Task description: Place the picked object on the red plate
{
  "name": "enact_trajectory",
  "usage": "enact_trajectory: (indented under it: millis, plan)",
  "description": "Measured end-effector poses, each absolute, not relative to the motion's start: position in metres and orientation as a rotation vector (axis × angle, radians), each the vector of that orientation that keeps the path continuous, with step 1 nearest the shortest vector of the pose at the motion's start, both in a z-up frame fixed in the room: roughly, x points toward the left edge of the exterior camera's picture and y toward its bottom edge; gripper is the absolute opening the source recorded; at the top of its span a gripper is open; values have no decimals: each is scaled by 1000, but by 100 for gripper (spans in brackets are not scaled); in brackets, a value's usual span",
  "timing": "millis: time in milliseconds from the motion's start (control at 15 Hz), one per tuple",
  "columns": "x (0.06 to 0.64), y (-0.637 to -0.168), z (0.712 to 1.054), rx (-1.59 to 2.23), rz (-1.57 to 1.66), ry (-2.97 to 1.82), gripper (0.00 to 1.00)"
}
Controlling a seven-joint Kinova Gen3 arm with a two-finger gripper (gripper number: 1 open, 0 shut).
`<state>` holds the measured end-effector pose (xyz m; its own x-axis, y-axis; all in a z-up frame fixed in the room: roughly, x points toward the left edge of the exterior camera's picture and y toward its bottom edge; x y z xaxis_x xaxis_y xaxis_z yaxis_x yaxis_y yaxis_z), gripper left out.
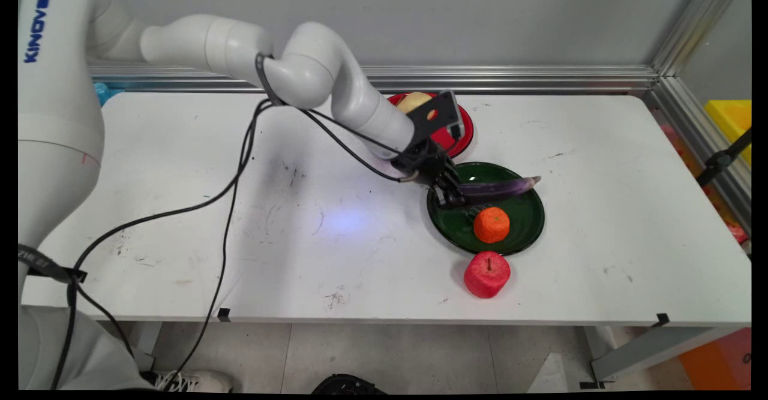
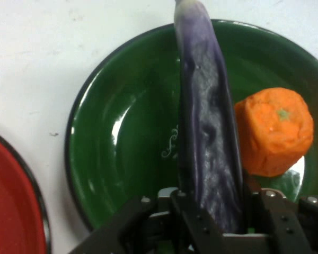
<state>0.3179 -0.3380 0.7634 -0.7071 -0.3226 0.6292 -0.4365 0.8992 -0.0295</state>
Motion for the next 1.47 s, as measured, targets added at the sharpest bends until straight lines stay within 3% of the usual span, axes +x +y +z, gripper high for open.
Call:
enact_trajectory:
  millis: [667, 1467]
  plan:
    - [385, -372, 791, 518, 270, -2456, 0]
    - [445, -428, 776, 561, 379, -2471, 0]
